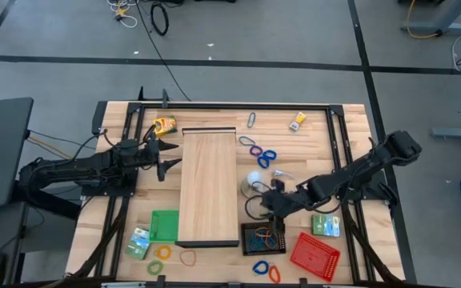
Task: Pick & Place Office Desk Supplies
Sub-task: Put the top blue rubber band into the black bin
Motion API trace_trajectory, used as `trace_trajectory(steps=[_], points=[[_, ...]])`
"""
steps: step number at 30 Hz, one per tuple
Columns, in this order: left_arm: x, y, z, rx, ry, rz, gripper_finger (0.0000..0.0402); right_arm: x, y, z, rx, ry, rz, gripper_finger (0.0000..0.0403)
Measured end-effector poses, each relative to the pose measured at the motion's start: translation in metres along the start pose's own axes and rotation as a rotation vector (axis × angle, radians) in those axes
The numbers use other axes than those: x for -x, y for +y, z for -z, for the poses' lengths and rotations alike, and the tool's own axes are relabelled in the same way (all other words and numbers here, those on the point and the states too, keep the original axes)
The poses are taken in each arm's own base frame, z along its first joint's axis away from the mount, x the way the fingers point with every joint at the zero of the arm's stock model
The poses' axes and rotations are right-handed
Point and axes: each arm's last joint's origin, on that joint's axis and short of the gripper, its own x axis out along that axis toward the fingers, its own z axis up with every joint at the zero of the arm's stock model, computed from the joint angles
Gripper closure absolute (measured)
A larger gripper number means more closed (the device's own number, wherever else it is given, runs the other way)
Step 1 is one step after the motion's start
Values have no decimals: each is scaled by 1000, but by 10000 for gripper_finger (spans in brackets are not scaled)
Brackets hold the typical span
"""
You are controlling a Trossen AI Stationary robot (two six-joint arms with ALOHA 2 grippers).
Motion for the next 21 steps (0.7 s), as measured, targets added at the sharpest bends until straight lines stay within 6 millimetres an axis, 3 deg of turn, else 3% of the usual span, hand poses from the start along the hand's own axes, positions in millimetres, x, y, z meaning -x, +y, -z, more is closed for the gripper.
trace_trajectory(steps=[5,10,21], points=[[0,0,0,0,0,0,129,14,-17,1,74,-7,223,206],[0,0,0,1,-5,0,129,27,-46,-10,106,-23,346,206],[0,0,0,0,1,0,129,39,-146,-32,160,37,468,206]])
